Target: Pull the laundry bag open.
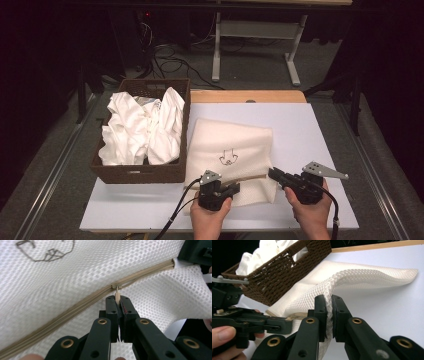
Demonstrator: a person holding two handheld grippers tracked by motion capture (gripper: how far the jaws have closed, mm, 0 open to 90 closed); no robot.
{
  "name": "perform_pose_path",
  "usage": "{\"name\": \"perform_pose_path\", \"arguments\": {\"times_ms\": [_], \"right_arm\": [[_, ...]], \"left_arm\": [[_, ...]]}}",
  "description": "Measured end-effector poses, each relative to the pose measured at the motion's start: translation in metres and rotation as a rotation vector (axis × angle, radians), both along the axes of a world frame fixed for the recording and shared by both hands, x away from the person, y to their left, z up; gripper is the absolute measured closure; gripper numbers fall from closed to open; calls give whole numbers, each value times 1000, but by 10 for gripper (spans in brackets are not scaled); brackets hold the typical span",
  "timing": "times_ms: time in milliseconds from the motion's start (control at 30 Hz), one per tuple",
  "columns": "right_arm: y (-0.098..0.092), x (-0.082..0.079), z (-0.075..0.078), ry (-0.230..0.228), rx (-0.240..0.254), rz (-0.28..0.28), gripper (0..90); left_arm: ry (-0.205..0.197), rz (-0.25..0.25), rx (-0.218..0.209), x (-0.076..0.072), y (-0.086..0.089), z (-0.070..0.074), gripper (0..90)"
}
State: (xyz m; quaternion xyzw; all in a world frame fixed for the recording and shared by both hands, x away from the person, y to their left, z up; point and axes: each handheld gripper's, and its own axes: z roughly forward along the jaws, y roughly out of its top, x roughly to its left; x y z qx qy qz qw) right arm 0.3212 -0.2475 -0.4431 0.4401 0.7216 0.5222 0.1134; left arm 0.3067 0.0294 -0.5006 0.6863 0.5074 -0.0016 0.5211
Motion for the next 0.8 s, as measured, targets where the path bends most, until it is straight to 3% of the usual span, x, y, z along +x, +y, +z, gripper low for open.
{"name": "perform_pose_path", "arguments": {"times_ms": [133, 800], "right_arm": [[1, 0, -1, -1, -15, -5, 852], [5, 1, -3, 5, -29, -12, 852]], "left_arm": [[-13, 20, 23, -4, 11, -2, 869], [-8, 86, 55, -13, 50, -7, 869]]}}
